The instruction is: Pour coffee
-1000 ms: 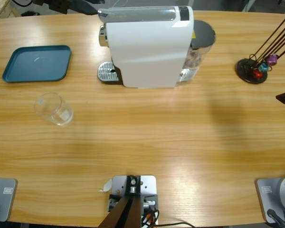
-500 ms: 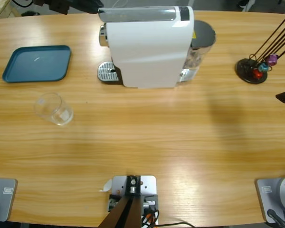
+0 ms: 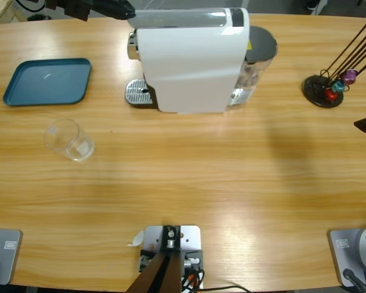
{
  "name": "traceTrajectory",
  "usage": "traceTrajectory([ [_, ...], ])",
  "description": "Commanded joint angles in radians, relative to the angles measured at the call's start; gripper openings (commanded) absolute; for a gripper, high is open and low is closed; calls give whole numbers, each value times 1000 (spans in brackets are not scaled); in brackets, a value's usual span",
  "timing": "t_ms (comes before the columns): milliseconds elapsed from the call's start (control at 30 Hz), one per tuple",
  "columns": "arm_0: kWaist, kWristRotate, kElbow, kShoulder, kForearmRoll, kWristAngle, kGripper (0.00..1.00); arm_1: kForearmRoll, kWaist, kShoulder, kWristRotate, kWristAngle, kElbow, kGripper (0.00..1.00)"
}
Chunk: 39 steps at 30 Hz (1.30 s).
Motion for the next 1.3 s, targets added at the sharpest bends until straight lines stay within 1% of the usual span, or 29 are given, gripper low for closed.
traceTrajectory([
  [33,-11,-1,-49,-37,-6,-40,0,-7,12,-18,10,10,31,885],
  [233,4,2,-50,-73,-6,-66,0,-10,12,-18,10,10,31,885],
  [333,4,3,-50,-66,-18,-113,0,-10,12,-21,10,10,31,881],
  [400,-1,13,-49,-65,-57,-169,0,-10,12,-23,10,10,31,882],
  [433,-10,52,-48,-68,-78,-177,186,-12,12,-24,10,8,31,885],
  [467,-23,119,-43,-85,-85,-159,629,-17,12,-28,11,2,31,885],
  [500,-33,206,-33,-110,-86,-130,809,-25,12,-38,21,-15,32,885],
  [533,-50,295,-14,-140,-86,-83,878,-34,12,-58,38,-52,32,885],
  [567,-65,375,14,-177,-86,-24,902,-62,12,-88,60,-84,41,884],
  [600,-84,496,46,-212,-86,35,918,-100,12,-119,83,-104,59,863],
  [633,-101,635,84,-246,-85,86,918,-132,12,-141,105,-136,77,790],
  [667,-120,750,135,-288,-84,138,918,-160,11,-151,132,-169,101,755],
  [733,-128,891,231,-366,-72,171,923,-256,5,-151,168,-237,161,720],
  [767,-129,941,275,-405,-57,173,927,-322,-3,-142,184,-260,199,711],
  [800,-131,974,313,-441,-36,175,928,-371,-18,-121,203,-281,228,679],
  [833,-131,995,350,-474,-14,182,946,-410,-40,-88,224,-301,255,634],
  [867,-131,1010,384,-504,9,192,970,-454,-62,-57,244,-312,285,632],
  [933,-131,1018,445,-558,34,204,987,-604,-105,-11,254,-329,370,632],
  [1033,-132,1016,506,-599,39,207,987,-733,-155,31,210,-334,447,629],
  [1067,-137,1014,512,-596,39,208,983,-767,-156,35,185,-334,457,628],
  [1167,-148,997,501,-568,26,242,991,-879,-157,110,178,-325,511,631],
  [1233,-148,977,491,-544,17,288,1000,-979,-157,166,168,-308,564,632],
  [1300,-148,980,490,-522,16,297,1000,-1041,-157,207,145,-287,585,632],
])
